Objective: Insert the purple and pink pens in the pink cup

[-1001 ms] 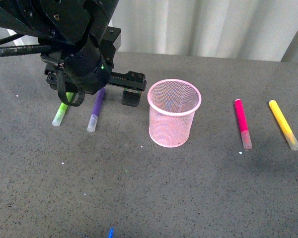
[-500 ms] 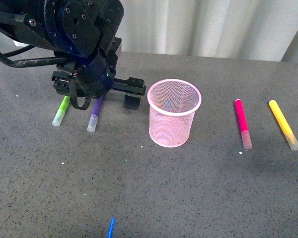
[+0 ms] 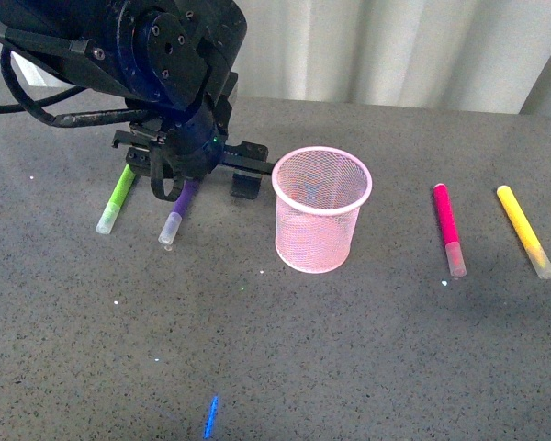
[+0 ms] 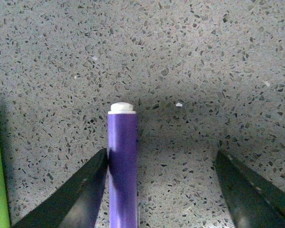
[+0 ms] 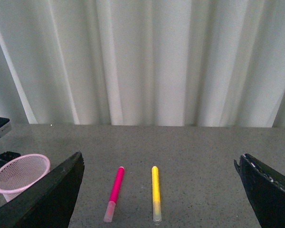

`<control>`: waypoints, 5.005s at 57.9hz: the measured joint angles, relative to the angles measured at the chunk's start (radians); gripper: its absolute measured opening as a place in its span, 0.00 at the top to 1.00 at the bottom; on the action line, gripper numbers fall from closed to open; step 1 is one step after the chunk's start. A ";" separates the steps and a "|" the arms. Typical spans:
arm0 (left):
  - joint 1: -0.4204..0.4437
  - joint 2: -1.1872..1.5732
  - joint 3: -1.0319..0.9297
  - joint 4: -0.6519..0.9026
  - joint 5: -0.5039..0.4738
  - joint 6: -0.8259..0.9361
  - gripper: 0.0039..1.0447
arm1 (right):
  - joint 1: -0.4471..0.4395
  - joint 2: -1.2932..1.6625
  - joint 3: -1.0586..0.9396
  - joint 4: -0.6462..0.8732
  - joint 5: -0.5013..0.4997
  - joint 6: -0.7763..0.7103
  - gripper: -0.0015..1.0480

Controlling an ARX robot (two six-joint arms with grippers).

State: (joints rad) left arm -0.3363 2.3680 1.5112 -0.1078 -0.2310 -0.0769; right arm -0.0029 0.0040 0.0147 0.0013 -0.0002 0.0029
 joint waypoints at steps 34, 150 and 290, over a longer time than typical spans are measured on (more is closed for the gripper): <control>0.028 -0.005 -0.023 0.021 -0.031 0.022 0.89 | 0.000 0.000 0.000 0.000 0.000 0.000 0.07; -0.209 -0.237 -0.577 1.291 -0.024 -0.351 0.89 | 0.000 0.000 0.000 0.000 0.000 0.000 0.07; 0.550 -1.635 -1.394 0.715 0.436 0.057 0.97 | 0.000 0.000 0.000 0.000 0.000 0.000 0.07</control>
State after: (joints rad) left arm 0.2134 0.7326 0.1177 0.6071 0.2047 -0.0200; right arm -0.0029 0.0040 0.0147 0.0013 -0.0006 0.0029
